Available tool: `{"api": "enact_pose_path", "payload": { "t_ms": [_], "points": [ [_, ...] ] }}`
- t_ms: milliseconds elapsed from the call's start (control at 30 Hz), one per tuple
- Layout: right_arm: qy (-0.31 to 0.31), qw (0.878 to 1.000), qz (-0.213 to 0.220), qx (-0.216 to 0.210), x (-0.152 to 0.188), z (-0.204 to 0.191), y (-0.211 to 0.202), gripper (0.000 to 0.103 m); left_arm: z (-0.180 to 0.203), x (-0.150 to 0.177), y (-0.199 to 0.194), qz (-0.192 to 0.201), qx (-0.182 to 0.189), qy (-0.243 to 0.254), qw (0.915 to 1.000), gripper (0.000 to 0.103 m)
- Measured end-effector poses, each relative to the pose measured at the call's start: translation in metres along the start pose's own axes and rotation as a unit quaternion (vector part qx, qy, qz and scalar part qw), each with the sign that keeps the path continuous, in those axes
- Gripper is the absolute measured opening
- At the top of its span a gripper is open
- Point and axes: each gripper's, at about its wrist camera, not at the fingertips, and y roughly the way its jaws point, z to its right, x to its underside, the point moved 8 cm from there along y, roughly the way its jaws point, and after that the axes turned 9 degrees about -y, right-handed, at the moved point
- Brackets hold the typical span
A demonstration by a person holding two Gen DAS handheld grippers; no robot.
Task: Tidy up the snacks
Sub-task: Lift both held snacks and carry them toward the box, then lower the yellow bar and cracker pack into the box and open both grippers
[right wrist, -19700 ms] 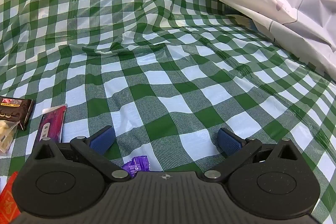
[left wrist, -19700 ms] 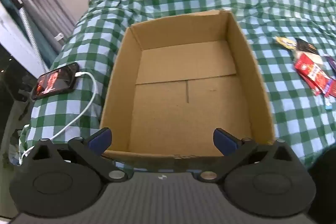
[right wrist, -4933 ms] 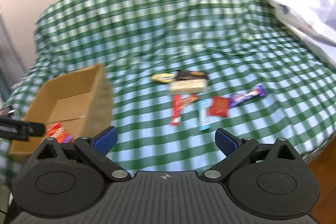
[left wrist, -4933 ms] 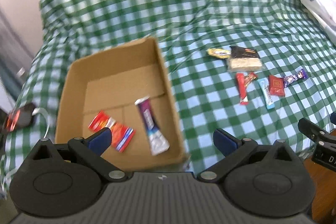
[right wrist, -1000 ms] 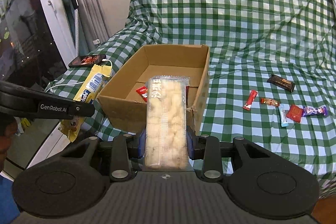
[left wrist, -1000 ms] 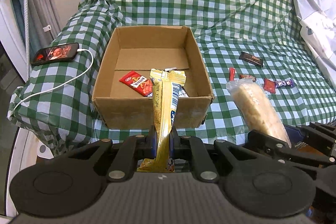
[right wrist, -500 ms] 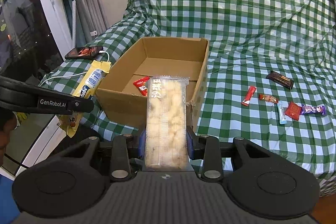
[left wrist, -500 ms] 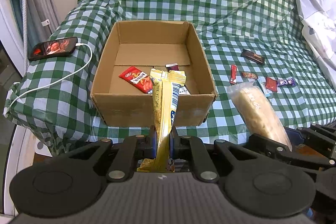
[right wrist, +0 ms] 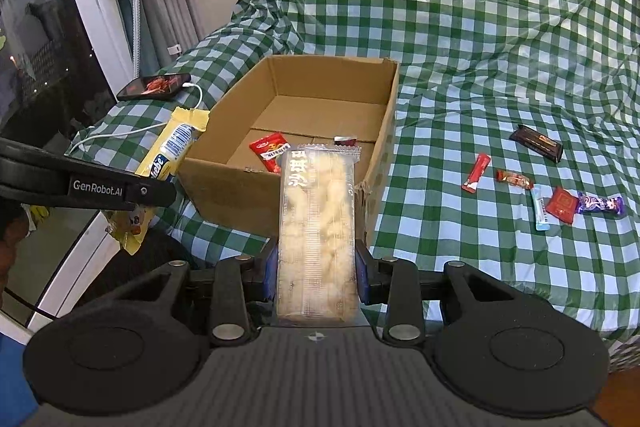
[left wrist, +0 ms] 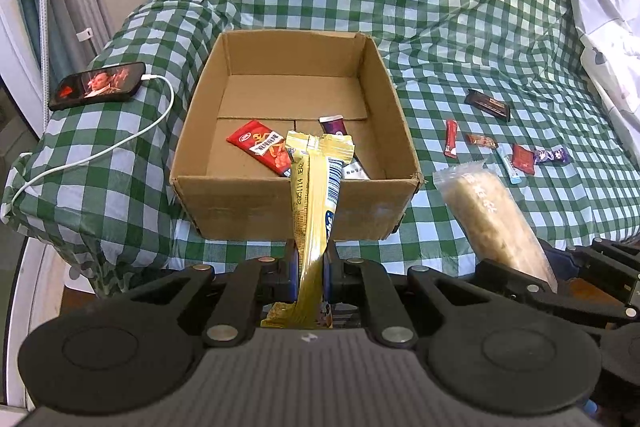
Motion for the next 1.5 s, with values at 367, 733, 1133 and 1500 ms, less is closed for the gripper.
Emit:
{"api": "enact_pose_path", "payload": {
  "t_ms": [367,733,1133,1500],
  "points": [
    [-0.009,1.0,-0.011,0.008,-0.011,0.001,0.016,0.038,-0.01,-0.014,0.013,-0.005,0.0,-0.014,0.9999,0.012],
    [-0.004,1.0,-0.007,0.009,-0.037,0.007,0.036,0.038,-0.019,-0.041,0.028,0.0,-0.004,-0.024,0.9997,0.012],
    [-0.001,1.0,0.001,0.002,-0.073,0.013,0.075,0.038,-0.032,-0.086,0.063,0.002,-0.02,-0.036,0.9992,0.012],
    [0.009,1.0,0.0,-0.012,-0.104,0.028,0.134,0.038,-0.037,-0.128,0.114,-0.005,-0.04,-0.042,0.9983,0.012]
  ]
}}
